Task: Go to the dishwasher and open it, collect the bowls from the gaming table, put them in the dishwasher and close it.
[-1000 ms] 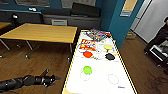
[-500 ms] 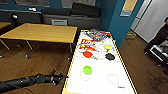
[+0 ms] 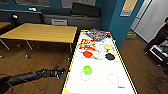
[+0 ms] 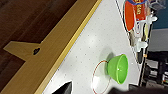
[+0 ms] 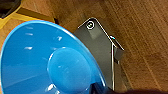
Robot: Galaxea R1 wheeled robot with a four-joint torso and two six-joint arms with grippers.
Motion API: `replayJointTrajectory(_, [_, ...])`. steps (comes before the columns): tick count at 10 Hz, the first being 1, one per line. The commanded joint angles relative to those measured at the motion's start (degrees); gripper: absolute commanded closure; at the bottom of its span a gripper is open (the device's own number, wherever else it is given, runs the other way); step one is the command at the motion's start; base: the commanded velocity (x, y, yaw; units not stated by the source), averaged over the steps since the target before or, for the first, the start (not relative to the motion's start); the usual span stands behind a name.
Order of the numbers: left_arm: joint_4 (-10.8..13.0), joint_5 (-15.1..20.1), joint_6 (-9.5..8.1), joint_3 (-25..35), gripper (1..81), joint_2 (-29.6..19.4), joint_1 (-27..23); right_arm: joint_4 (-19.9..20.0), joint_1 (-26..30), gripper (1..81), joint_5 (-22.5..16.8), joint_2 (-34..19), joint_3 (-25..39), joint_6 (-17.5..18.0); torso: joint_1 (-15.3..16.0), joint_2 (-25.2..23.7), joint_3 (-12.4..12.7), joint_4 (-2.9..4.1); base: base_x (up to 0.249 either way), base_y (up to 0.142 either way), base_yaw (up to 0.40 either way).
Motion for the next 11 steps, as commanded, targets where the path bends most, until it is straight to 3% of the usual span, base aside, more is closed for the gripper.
replayJointTrajectory(1, [0.6,1.56,-0.91,-3.46,1.0,2.74,-9.32,0.09,1.08,81.1,-3.21,-2.8,1.21,0.05,0.0,0.0,0.0,0.0,0.0,0.0,0.0])
replayJointTrajectory(4, [2.88,3.4,-0.83,-6.87,1.0,8.79,-9.14,0.09,1.08,81.1,-3.47,-2.19,0.78,0.05,0.0,0.02,0.0,0.0,0.0,0.0,0.0])
replayJointTrajectory(6, [3.76,6.92,-0.83,-9.17,1.0,11.88,-9.41,0.0,1.08,81.1,-3.56,-1.92,0.51,0.05,0.0,0.02,0.0,0.0,0.0,0.0,0.0])
replayJointTrajectory(9, [4.11,20.19,-1.0,-11.01,1.0,16.45,-12.22,0.0,1.61,81.1,-4.18,-1.57,0.25,0.05,0.0,0.02,0.0,0.0,0.0,0.0,0.0])
replayJointTrajectory(10, [4.11,24.3,-2.13,-11.19,1.0,17.84,-13.36,-0.09,1.7,81.1,-4.44,-1.31,0.25,0.05,0.0,0.02,0.0,0.0,0.0,0.0,0.0])
replayJointTrajectory(11, [4.12,25.21,-3.98,-11.1,1.0,18.47,-13.97,-0.18,1.7,81.1,-4.53,-1.13,0.07,0.05,0.02,0.02,0.0,0.0,0.0,0.0,0.0])
